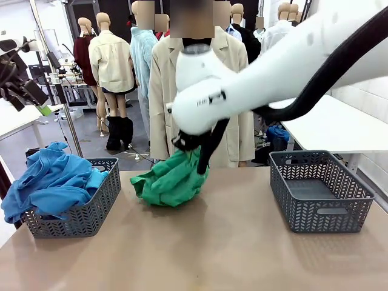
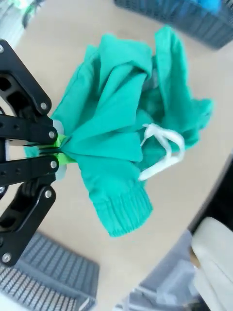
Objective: Sort the tops and bottoms.
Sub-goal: Lift clothes from the center of the table with your right hand, then sort the clothes according to human instructions.
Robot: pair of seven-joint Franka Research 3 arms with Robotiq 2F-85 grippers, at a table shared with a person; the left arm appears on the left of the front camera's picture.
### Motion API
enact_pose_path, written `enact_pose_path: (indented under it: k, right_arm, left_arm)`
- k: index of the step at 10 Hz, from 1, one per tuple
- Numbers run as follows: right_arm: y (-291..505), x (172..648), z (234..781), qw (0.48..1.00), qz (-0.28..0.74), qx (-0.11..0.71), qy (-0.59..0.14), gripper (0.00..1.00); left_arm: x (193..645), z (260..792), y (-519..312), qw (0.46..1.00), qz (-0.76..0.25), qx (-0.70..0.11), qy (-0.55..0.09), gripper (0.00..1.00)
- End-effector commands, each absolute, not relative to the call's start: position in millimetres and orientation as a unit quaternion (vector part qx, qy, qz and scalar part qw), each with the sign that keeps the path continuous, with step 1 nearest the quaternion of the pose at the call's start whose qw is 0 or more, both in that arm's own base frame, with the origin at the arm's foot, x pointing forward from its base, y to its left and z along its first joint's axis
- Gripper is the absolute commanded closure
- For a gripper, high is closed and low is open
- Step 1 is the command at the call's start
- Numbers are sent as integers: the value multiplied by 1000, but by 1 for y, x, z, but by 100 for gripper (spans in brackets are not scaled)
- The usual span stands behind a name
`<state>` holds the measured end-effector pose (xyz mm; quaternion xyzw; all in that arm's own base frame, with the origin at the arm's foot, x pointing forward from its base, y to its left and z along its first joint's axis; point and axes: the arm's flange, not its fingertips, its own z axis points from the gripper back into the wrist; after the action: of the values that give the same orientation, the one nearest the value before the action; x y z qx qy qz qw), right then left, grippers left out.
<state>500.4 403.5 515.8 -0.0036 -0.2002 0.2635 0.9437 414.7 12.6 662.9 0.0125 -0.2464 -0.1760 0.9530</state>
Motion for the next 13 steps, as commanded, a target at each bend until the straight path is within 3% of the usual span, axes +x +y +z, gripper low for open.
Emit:
enact_pose_path:
  k: [1, 4, 6, 7, 8, 13]
  right_arm:
    - [405, 518, 595, 938, 291, -43, -182, 100]
    - [423, 516, 714, 929, 310, -54, -196, 100]
    - [434, 509, 751, 931, 296, -70, -203, 100]
    - [435, 506, 751, 930, 319, -81, -164, 100]
    - [399, 485, 734, 930, 301, -53, -205, 100]
    - [399, 485, 734, 930, 301, -53, -205, 100]
  left_arm:
    - [415, 663, 14, 953, -175, 11, -247, 0]
    - [415, 663, 14, 953, -175, 11, -247, 0]
    - [415, 663, 14, 953, -175, 11, -247, 0]
    - [415, 663, 14, 953, -175, 11, -247, 0]
    - [415, 663, 14, 953, -175, 11, -247, 0]
    - [415, 663, 14, 953, -175, 11, -247, 0]
